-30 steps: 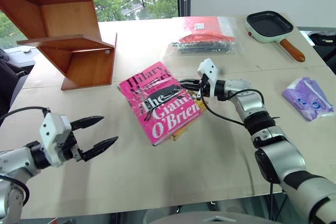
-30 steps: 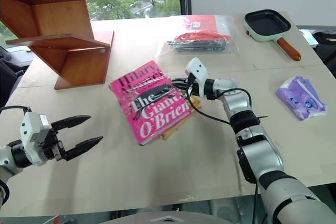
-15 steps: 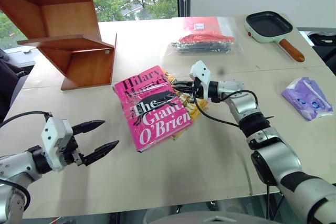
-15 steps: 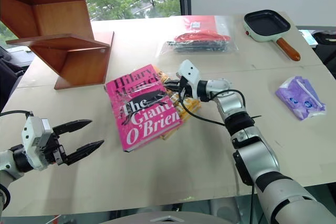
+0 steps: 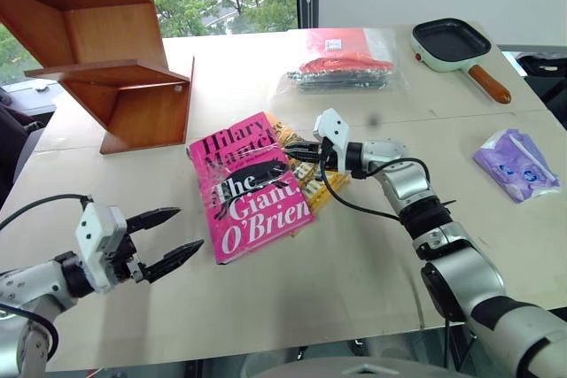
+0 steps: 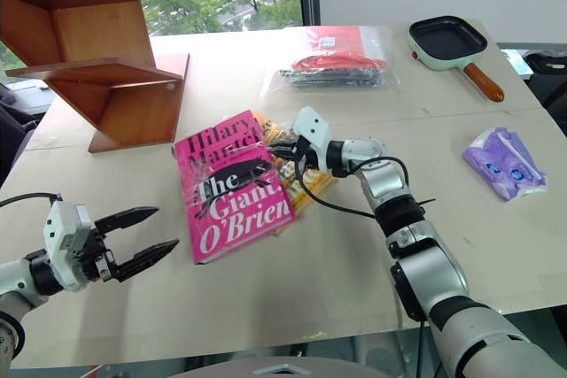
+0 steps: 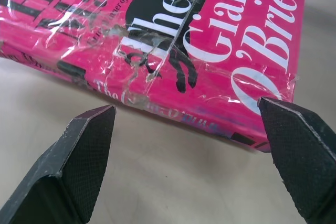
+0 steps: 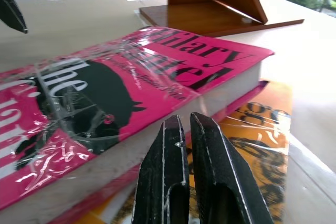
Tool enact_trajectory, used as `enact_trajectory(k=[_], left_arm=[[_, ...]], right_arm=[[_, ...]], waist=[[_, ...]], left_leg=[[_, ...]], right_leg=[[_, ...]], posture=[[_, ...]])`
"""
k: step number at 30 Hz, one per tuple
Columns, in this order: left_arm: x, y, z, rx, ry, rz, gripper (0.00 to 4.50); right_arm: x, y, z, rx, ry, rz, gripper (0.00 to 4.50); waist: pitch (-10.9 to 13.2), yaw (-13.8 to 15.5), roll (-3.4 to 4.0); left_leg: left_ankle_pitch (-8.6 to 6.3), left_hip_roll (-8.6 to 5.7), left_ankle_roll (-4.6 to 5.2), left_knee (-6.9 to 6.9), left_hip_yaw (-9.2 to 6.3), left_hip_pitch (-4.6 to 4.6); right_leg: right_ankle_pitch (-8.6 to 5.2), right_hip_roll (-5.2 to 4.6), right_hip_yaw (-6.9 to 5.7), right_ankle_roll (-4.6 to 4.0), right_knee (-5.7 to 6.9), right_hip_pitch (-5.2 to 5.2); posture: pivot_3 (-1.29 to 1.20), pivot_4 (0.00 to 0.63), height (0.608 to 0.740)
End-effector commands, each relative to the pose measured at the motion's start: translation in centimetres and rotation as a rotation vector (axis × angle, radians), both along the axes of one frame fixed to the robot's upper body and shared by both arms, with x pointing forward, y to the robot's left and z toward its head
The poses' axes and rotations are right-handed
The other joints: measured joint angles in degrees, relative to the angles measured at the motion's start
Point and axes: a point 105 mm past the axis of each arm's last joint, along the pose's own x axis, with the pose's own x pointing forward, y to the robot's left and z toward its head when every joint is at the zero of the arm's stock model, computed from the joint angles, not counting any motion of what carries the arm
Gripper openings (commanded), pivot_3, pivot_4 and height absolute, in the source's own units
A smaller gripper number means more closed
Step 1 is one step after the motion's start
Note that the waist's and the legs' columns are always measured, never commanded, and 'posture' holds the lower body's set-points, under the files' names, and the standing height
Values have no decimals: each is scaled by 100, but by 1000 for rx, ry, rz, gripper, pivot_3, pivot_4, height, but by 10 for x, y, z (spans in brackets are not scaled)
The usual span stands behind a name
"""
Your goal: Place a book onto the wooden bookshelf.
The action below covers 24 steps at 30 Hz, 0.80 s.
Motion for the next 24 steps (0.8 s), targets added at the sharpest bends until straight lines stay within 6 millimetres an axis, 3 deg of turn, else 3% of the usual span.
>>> enact_trajectory(k=[1,6,9,13,16,19,24], left_arm=[[3,-1,-1,-197,66,148,4500],[2,-20,-11,-503,244,226,4500],[1,-29,-18,-697,425,223,4500],[-3,-31,-19,-867,571,189,4500],[8,-32,-24,-982,630,171,4500],[34,-32,-34,-1067,670,174,4500],[59,-50,-41,-1102,759,79,4500]], right_arm=[[10,-20,20,40,-65,-57,96],[10,-54,38,66,-103,-99,96],[-22,-99,58,98,-99,-61,96],[-71,-131,64,107,-7,-22,96],[-108,-143,67,139,88,-6,96],[-144,-144,65,173,206,33,96],[-165,-155,62,209,252,-53,96]], waist=[[-1,2,-2],[-5,-1,-9],[-6,83,-11],[-6,164,-9],[-9,157,-10],[-21,219,-5],[-64,321,-20]], left_leg=[[0,0,0,2,0,0],[0,0,0,4,-2,0],[0,0,1,6,-7,-4],[-1,-1,2,6,-16,-15],[-1,1,1,5,-15,-2],[-2,4,0,6,-9,8],[-1,2,0,14,-6,14]], right_leg=[[0,0,0,0,0,0],[0,-1,-1,1,3,2],[0,-2,-5,1,5,4],[0,-7,-9,1,-5,5],[-1,-5,-7,1,2,11],[0,-4,-7,1,10,18],[3,-8,-8,-2,11,29]], posture=[[0,150,720],[0,150,720],[0,150,720],[0,150,720],[0,150,720],[0,150,720],[0,150,720]])
